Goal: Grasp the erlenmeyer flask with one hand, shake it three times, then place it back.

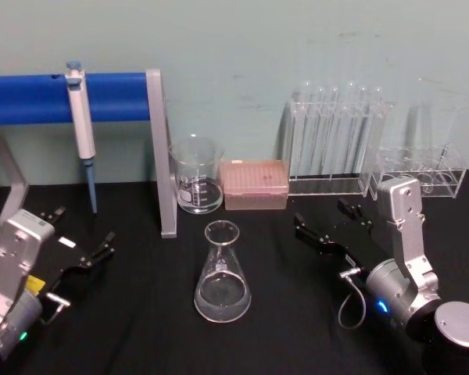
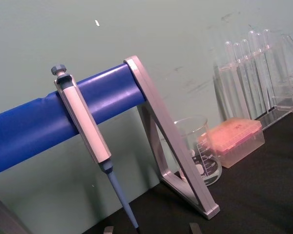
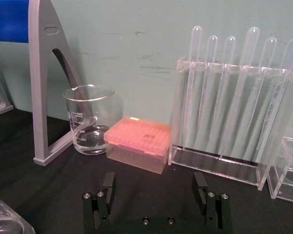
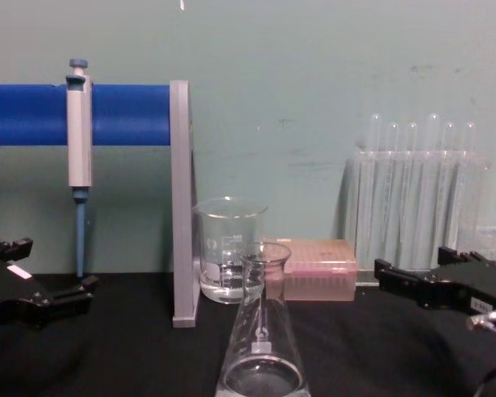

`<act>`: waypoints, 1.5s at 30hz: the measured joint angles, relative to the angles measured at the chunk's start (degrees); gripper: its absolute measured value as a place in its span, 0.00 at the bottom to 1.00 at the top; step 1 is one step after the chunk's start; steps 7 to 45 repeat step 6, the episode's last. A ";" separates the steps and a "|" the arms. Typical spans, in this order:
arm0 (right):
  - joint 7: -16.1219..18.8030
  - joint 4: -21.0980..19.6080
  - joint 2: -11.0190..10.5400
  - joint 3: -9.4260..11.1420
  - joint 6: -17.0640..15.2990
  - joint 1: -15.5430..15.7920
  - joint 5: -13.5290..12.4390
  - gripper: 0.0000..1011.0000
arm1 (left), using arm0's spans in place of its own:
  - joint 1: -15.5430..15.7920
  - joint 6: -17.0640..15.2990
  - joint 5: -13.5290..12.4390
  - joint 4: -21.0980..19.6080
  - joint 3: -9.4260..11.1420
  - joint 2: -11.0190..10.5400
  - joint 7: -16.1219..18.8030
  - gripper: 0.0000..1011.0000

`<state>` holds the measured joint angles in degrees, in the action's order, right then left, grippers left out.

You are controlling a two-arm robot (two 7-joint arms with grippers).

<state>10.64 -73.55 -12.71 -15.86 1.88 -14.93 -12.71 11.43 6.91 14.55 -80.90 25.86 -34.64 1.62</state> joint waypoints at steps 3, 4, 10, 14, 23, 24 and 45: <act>0.00 0.00 0.00 0.00 0.00 0.00 0.00 0.99 | 0.00 0.00 0.00 0.00 0.00 0.00 0.00 0.99; 0.00 0.00 0.00 0.00 0.00 0.00 0.00 0.99 | 0.00 0.00 0.00 0.00 0.00 0.00 0.00 0.99; 0.00 0.00 0.00 0.00 0.00 0.00 0.00 0.99 | 0.00 0.00 0.00 0.00 0.00 0.00 0.00 0.99; 0.00 0.00 0.00 0.00 0.00 0.00 0.00 0.99 | 0.00 0.00 0.00 0.00 0.00 0.00 0.00 0.99; 0.00 0.00 0.00 0.00 0.00 0.00 0.00 0.99 | 0.00 0.00 0.00 0.00 0.00 0.00 0.00 0.99; 0.00 0.00 0.00 0.00 0.00 0.00 0.00 0.99 | 0.00 0.00 0.00 0.00 0.00 0.00 0.00 0.99; 0.00 0.00 0.00 0.00 0.00 0.00 0.00 0.99 | 0.00 0.00 0.00 0.00 0.00 0.00 0.00 0.99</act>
